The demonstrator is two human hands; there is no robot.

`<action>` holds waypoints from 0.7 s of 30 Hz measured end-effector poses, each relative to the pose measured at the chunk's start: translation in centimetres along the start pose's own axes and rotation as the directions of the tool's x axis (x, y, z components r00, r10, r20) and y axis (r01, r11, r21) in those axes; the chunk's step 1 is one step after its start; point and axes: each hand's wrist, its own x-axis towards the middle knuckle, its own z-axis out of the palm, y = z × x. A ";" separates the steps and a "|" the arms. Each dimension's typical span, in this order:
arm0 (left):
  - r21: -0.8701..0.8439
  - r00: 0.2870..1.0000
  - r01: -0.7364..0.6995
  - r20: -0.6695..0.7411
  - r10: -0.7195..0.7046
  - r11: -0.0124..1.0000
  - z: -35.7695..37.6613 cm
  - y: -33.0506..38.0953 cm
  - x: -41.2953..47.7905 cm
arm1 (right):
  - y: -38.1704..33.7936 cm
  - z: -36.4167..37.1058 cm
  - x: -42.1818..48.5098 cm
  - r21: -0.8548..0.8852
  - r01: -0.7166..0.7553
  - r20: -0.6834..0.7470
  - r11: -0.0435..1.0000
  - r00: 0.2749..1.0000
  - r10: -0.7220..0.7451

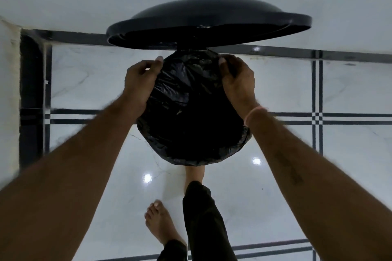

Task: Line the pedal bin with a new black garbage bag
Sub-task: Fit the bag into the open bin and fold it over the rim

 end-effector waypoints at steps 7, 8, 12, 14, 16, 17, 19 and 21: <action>-0.162 0.926 0.368 0.150 -0.346 0.916 -0.3 1.3 2.8 | 0.3 -1.4 3.2 0.237 -0.294 0.190 0.926 0.949 0.252; -0.160 0.912 0.399 0.168 -0.373 0.903 -0.5 1.3 3.1 | 0.2 -1.6 3.3 0.251 -0.314 0.206 0.916 0.942 0.266; -0.108 0.894 0.439 0.150 -0.422 0.892 -1.1 0.6 3.4 | -0.3 -2.9 3.4 0.317 -0.430 0.334 0.846 0.885 0.325; -0.045 0.917 0.384 0.137 -0.375 0.922 -1.2 -0.1 3.2 | -0.3 -3.1 3.4 0.303 -0.429 0.332 0.851 0.884 0.328; -0.085 0.930 0.359 0.120 -0.348 0.929 -1.4 -0.9 2.8 | -0.3 -3.3 3.5 0.291 -0.433 0.308 0.853 0.886 0.345; -0.151 0.928 0.366 0.132 -0.348 0.918 -1.7 -1.3 2.4 | -0.3 -3.4 3.5 0.275 -0.442 0.303 0.854 0.883 0.359; -0.273 0.927 0.362 0.207 -0.313 0.891 -2.5 -2.1 1.4 | -0.4 -3.6 3.8 0.227 -0.475 0.322 0.850 0.861 0.395; -0.299 0.906 0.397 0.279 -0.318 0.868 -3.4 -2.8 0.4 | -0.2 -3.7 4.0 0.186 -0.510 0.356 0.840 0.832 0.426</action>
